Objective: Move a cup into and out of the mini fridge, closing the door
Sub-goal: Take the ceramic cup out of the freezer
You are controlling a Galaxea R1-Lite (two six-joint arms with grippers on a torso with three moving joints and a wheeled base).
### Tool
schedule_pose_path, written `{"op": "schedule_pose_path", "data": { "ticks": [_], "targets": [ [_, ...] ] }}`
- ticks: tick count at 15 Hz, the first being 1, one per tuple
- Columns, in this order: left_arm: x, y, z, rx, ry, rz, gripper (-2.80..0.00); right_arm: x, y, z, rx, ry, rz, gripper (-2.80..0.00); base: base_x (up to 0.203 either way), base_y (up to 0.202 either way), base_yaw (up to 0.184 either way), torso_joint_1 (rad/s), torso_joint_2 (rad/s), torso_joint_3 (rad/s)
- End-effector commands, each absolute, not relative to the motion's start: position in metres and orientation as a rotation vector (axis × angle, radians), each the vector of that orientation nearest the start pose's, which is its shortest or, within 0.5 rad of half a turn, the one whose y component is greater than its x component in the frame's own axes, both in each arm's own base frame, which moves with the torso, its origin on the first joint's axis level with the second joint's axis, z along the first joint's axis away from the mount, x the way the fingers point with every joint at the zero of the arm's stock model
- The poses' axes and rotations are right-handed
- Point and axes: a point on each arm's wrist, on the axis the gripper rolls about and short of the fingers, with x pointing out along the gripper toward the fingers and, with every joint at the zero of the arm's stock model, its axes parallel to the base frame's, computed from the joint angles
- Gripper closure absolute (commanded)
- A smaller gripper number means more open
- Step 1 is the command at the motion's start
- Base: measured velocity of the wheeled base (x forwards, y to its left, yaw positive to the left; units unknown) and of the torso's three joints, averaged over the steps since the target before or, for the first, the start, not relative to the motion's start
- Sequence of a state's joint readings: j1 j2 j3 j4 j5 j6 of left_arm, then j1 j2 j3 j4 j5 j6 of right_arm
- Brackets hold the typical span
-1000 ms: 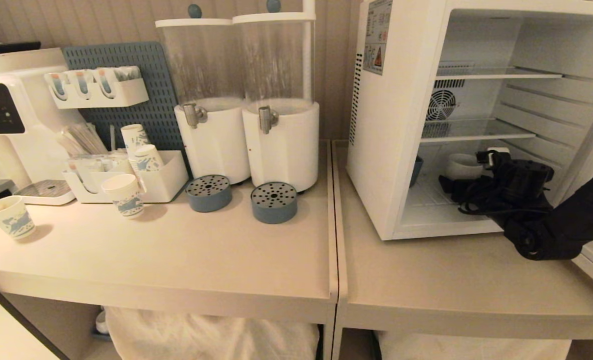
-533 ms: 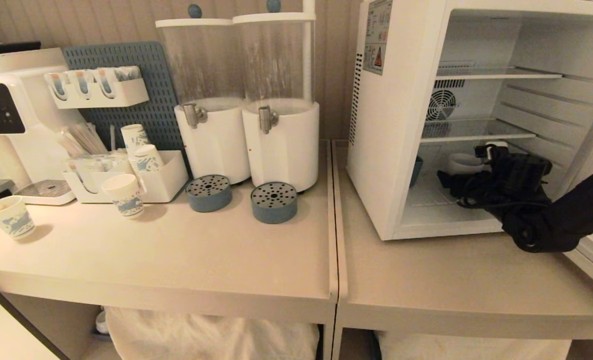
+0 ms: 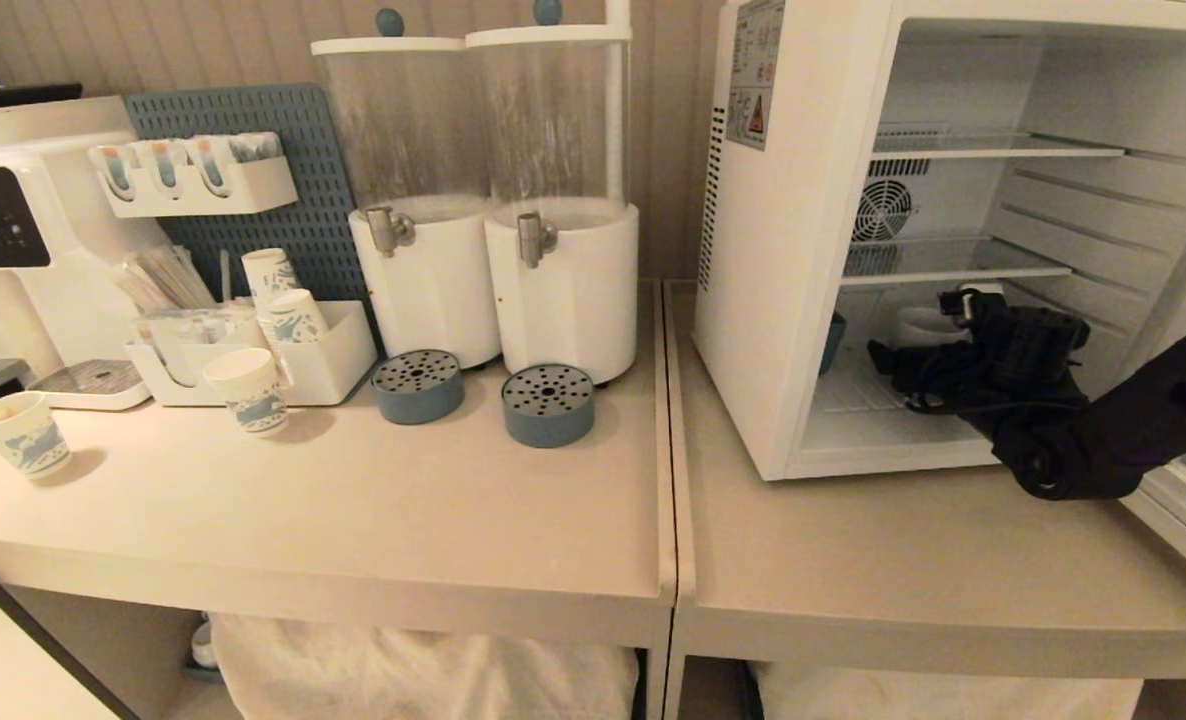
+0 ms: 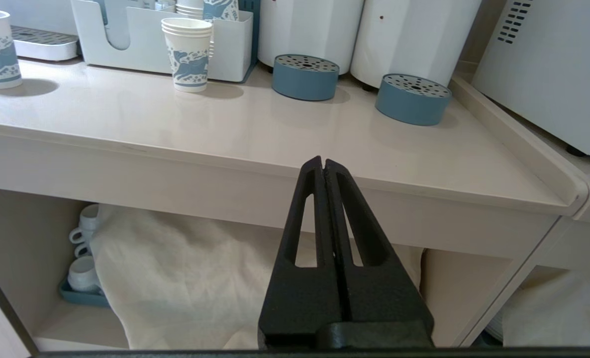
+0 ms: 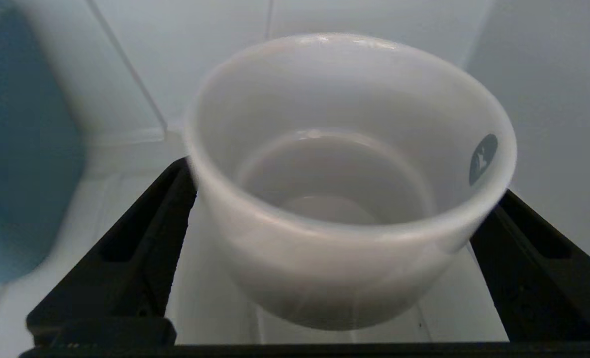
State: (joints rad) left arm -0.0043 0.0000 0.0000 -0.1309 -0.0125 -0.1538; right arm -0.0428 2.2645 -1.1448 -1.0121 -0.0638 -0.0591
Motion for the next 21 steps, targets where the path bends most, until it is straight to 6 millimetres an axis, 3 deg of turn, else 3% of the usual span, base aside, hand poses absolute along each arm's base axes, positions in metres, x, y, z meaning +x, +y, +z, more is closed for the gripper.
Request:
{"op": "schedule_pose_path", "data": {
  "ticks": [1, 3, 4, 11, 14, 21],
  "targets": [
    [-0.021, 0.0, 0.078, -0.154, -0.095, -0.025, 0.0, 0.439, -0.02, 0.094, -0.061, 0.108, -0.104, -2.8, 0.0, 0.0, 0.0, 0.0, 0.0, 0.0],
    [-0.021, 0.0, 0.078, -0.154, -0.095, -0.026, 0.0, 0.44, -0.02, 0.096, -0.061, 0.1, -0.105, -2.8, 0.0, 0.0, 0.0, 0.0, 0.0, 0.0],
    [-0.021, 0.0, 0.078, -0.154, -0.095, -0.024, 0.0, 0.44, -0.02, 0.097, -0.061, 0.098, -0.107, 0.0, 0.0, 0.0, 0.0, 0.0, 0.0, 0.0],
    [-0.021, 0.0, 0.078, -0.154, -0.095, -0.023, 0.0, 0.436, -0.021, 0.101, -0.061, 0.108, -0.107, 0.0, 0.0, 0.0, 0.0, 0.0, 0.0, 0.0],
    [-0.021, 0.0, 0.078, -0.154, -0.095, -0.023, 0.0, 0.424, -0.02, 0.112, -0.059, 0.11, -0.103, 0.0, 0.0, 0.0, 0.0, 0.0, 0.0, 0.0],
    [-0.021, 0.0, 0.078, -0.154, -0.095, -0.024, 0.0, 0.375, -0.017, 0.141, -0.054, 0.108, -0.069, 0.0, 0.0, 0.0, 0.0, 0.0, 0.0, 0.0]
  ]
}}
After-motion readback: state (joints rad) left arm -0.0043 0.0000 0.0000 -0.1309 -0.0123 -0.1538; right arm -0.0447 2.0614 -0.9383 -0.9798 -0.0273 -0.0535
